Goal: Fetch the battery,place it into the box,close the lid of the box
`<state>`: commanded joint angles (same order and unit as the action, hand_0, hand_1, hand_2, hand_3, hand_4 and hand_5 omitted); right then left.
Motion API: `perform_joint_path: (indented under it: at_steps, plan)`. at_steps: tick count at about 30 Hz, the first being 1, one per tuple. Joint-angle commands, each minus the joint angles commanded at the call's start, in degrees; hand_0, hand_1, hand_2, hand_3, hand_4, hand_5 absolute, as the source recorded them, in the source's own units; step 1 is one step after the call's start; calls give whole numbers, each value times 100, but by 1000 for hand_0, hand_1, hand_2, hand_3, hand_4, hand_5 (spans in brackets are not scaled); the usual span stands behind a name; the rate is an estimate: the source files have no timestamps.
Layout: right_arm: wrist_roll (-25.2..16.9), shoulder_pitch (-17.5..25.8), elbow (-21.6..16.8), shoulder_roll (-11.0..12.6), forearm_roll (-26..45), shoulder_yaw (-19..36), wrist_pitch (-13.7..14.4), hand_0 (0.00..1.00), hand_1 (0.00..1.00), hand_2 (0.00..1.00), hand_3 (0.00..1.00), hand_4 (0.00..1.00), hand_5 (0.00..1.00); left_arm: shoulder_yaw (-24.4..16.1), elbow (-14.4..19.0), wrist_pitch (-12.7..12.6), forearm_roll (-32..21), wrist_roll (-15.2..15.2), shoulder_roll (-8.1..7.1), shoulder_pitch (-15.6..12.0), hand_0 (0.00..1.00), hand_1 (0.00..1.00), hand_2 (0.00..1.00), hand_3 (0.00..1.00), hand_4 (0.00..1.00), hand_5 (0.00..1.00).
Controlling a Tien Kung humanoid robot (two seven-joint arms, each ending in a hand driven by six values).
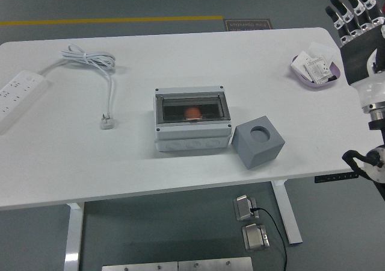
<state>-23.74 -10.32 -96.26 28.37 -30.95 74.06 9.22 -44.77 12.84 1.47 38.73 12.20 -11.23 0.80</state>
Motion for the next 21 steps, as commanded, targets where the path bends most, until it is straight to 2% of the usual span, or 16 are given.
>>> perform_joint_path:
  at_steps: [14, 21]
  plan:
    - [82, 34, -44, 41, -313, 152, 171, 970, 863, 878, 889, 986, 844, -99, 7, 12, 139, 41, -74, 43, 607, 621, 594, 603, 620, 221]
    - [210, 23, -27, 63, -553, 191, 197, 968, 852, 875, 884, 986, 844, -16, -2, 18, 49, 1, -48, 74, 607, 621, 594, 603, 620, 222]
